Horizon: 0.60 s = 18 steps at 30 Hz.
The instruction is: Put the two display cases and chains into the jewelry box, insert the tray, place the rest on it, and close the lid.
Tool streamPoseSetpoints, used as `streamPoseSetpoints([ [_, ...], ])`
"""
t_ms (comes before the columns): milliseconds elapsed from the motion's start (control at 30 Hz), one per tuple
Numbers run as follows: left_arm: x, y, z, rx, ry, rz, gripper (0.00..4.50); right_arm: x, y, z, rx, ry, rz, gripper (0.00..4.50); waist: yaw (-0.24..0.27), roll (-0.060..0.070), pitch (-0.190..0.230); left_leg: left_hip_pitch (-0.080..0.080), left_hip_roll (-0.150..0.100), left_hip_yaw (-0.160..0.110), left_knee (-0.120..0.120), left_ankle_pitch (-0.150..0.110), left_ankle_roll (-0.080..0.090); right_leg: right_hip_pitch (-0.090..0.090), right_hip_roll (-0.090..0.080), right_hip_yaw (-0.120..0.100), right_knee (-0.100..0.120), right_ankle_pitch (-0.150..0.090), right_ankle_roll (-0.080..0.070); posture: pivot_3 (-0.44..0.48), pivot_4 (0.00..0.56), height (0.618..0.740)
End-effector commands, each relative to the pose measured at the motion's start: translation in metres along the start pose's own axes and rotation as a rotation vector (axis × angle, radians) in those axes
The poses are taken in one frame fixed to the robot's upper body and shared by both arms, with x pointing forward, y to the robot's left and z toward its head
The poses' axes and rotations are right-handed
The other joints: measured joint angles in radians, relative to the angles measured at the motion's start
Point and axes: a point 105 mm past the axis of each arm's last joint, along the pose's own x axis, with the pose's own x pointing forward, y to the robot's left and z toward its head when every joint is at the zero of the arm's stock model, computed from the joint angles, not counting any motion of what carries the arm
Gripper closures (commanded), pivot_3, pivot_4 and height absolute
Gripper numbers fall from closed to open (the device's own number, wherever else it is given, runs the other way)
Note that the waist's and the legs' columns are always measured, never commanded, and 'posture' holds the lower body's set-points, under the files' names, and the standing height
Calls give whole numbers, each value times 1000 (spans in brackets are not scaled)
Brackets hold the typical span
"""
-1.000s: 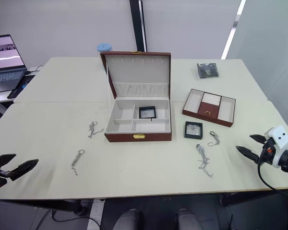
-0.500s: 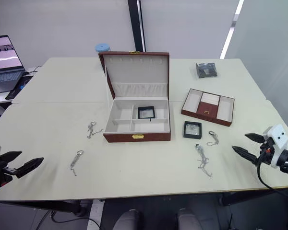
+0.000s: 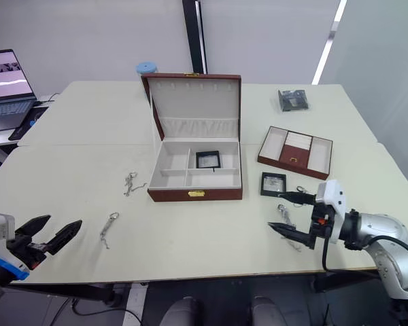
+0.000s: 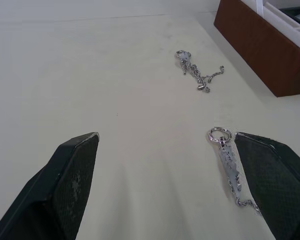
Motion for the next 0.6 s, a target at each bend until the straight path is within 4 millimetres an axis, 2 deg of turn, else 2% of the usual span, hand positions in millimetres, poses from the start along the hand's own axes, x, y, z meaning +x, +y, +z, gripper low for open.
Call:
streamPoseSetpoints([
  [33,4,-14,0,12,-42,-15,27,13,13,10,-83,-24,87,0,1,0,0,0,0,0,0,0,0,0,0,0,0,0,0,0,150,740],
  [167,13,-33,-13,-6,-43,-30,27,25,19,11,-105,-26,124,0,1,-1,0,0,0,0,0,0,0,0,0,0,0,0,0,0,150,740],
  [300,22,-41,-23,2,-38,-13,27,33,24,14,-112,-34,141,0,1,-1,0,0,0,-1,0,0,0,0,1,0,0,0,0,0,150,740],
  [600,38,-36,-41,25,26,18,27,36,30,16,-107,-34,152,0,1,-1,-1,0,0,-1,0,0,0,0,1,-1,-1,0,0,0,150,740],
])
